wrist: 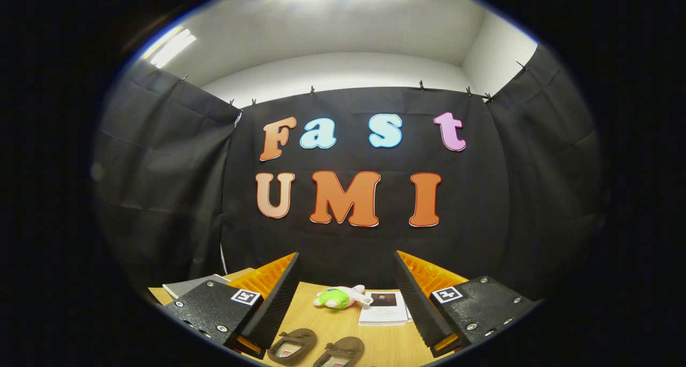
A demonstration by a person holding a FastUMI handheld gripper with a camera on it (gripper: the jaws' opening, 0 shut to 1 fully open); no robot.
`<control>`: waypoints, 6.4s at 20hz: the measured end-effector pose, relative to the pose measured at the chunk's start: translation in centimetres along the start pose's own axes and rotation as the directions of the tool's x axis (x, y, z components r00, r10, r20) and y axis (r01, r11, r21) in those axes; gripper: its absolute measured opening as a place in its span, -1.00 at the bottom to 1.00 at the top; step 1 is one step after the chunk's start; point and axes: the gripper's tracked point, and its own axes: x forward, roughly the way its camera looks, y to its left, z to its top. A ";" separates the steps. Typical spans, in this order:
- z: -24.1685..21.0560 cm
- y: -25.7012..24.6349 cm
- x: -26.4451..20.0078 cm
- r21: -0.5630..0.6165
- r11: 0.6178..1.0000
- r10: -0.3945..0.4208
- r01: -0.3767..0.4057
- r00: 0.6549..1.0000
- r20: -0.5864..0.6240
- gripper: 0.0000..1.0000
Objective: Open the storage box then place both shoes into the box .Put the left shoe in first, then the right shoe, with the right side of both shoes facing outward in a uniform manner.
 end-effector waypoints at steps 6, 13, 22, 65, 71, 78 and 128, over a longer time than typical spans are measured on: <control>-1.5 1.8 0.4 0.017 0.999 0.038 -0.038 0.999 -0.020 1.00; -5.4 5.2 1.7 0.062 0.989 0.138 -0.133 0.987 -0.086 1.00; -15.0 11.9 4.8 0.263 0.931 0.327 -0.252 0.896 -0.300 0.99; -27.7 27.5 7.0 0.900 0.431 0.762 -0.060 0.558 -0.328 0.36; -27.9 27.5 6.0 0.895 0.442 0.780 -0.058 0.517 -0.352 -0.36; -25.0 26.9 6.5 0.889 0.446 0.772 -0.100 0.546 -0.326 -0.84; -20.8 30.5 5.7 0.418 0.864 0.486 -0.281 0.682 -0.547 0.94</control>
